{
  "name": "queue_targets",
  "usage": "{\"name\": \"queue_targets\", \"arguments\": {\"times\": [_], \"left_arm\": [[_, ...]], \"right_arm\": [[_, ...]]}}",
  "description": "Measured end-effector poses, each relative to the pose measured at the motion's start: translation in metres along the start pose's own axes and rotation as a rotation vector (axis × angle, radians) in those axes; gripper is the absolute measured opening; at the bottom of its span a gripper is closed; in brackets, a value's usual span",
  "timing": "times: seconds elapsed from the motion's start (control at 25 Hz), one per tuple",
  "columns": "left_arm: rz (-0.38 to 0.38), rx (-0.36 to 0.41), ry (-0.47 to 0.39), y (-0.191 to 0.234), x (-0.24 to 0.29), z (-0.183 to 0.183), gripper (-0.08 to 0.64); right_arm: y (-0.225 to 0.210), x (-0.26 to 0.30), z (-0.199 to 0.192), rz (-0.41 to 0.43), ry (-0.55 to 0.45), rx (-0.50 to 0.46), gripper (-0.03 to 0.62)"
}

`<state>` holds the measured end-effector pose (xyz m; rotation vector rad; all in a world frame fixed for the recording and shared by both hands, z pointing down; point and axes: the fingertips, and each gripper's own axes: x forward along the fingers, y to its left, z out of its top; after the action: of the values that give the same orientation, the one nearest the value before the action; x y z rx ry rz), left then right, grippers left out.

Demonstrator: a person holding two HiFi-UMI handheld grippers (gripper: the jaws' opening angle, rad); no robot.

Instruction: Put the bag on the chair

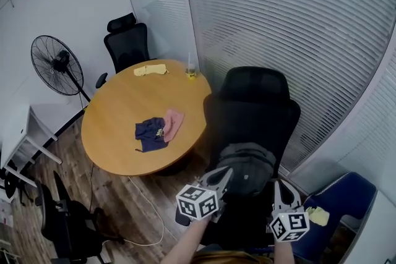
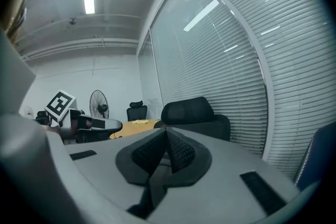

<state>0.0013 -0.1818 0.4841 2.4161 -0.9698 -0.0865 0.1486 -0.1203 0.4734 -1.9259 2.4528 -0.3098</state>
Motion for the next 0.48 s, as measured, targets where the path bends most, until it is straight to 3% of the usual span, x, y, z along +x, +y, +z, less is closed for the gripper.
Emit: {"name": "queue_targets", "arguments": {"times": [0.48], "left_arm": [[0.051, 0.013, -0.022, 0.003, -0.022, 0.005, 0.023]], "right_arm": [[0.011, -0.006, 0.001, 0.017, 0.009, -0.061, 0.012]]}}
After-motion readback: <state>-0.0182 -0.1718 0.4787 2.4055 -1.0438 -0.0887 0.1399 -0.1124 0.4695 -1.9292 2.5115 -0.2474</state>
